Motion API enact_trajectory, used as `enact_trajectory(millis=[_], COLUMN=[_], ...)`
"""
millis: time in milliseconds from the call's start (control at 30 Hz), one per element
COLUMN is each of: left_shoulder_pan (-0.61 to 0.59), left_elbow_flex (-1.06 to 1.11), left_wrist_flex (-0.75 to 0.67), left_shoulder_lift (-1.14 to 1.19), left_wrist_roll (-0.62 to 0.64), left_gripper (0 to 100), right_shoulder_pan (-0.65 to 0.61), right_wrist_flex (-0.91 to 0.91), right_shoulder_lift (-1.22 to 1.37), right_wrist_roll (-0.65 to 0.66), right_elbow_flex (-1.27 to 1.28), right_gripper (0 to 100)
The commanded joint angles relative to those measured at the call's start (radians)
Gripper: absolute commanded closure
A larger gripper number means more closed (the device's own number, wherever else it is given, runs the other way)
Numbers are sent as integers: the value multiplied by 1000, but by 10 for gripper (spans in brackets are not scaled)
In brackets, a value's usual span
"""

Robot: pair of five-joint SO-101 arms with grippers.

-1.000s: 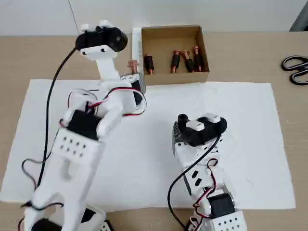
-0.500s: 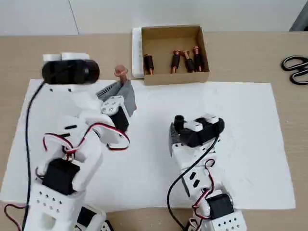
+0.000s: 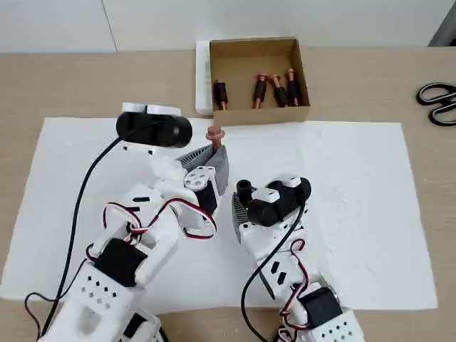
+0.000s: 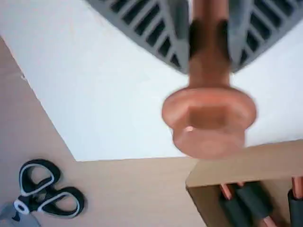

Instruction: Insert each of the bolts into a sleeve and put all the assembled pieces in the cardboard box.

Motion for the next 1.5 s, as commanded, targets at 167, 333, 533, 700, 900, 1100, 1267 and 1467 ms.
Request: enact_trajectory(millis=[167,333,533,700,900,1100,1267,1467], left_shoulder_pan=[14,14,26,54,55,55,54,54], left_elbow_flex=[74,82,119,134,130,134,137,160], left_wrist_flex=[-150,-153,-150,-153,-155,-155,-150,-147], left_shoulder_lift=[-29,-29,-28,-28,-28,-28,-28,-28], left_wrist_roll=[-32,-54,-57,-57,-57,-57,-58,-97], left_gripper=[994,994,994,994,994,994,994,994], right_shoulder_pan=[-61,-64,-65,-65,-91,-91,-91,-90], right_wrist_flex=[4,4,4,4,5,5,5,5], right_shoulder_lift=[-22,-22,-22,-22,-21,-21,-21,-22], right_wrist_roll=[-11,-11,-12,-12,-12,-12,-12,-12], right_elbow_flex=[8,8,8,8,8,8,8,8], right_gripper=[994,995,995,995,995,995,995,995])
